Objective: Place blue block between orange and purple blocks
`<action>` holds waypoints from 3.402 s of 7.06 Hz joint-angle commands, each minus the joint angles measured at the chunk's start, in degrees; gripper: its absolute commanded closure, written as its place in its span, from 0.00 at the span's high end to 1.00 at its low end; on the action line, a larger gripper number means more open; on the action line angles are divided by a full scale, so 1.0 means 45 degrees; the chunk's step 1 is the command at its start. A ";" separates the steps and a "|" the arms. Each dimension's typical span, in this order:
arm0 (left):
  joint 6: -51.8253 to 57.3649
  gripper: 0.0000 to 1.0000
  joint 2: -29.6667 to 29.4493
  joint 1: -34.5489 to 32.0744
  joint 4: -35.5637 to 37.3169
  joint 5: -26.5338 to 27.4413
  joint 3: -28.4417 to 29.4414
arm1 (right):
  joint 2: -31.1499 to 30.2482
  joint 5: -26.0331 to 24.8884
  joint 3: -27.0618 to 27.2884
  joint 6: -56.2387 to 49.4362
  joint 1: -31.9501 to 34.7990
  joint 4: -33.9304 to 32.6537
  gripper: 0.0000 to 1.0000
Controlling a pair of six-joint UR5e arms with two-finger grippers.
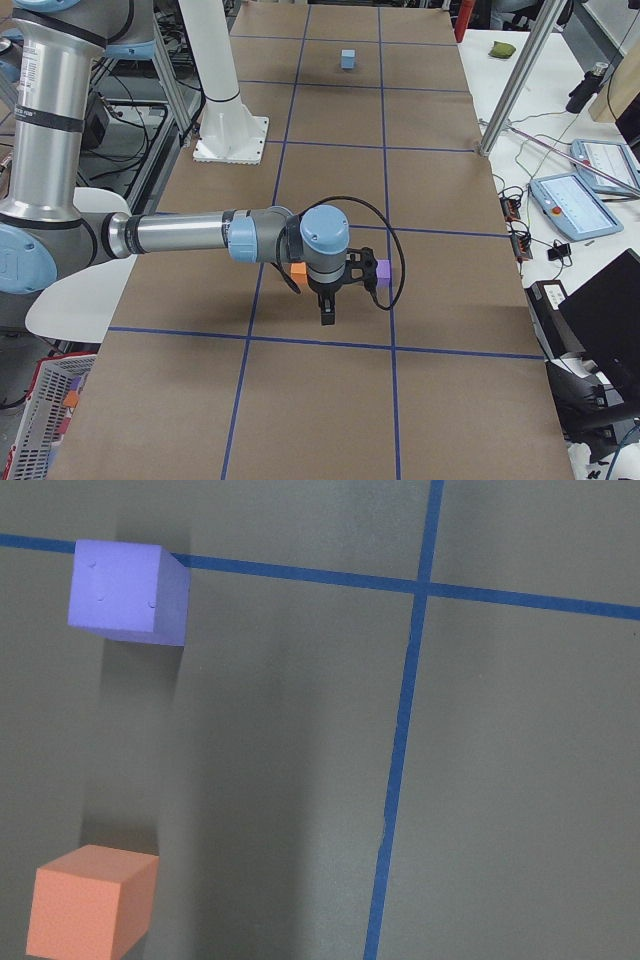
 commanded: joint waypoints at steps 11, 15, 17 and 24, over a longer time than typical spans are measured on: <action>-1.3122 1.00 -0.0210 0.7395 -0.3387 0.2592 -0.0849 | 0.0000 -0.0068 -0.0004 0.0001 -0.0019 0.0008 1.00; -1.3004 1.00 -0.0208 0.8276 -0.3407 0.3061 -0.0185 | 0.0019 -0.0088 -0.0004 0.0001 -0.0019 0.0008 1.00; -1.2984 1.00 -0.0345 0.8374 -0.3426 0.3061 0.0186 | 0.0019 -0.0126 -0.0004 0.0001 -0.0019 0.0008 1.00; -1.3023 0.00 -0.0424 0.8649 -0.3349 0.2907 -0.0122 | 0.0019 -0.0127 -0.0004 0.0020 0.0000 -0.0011 1.00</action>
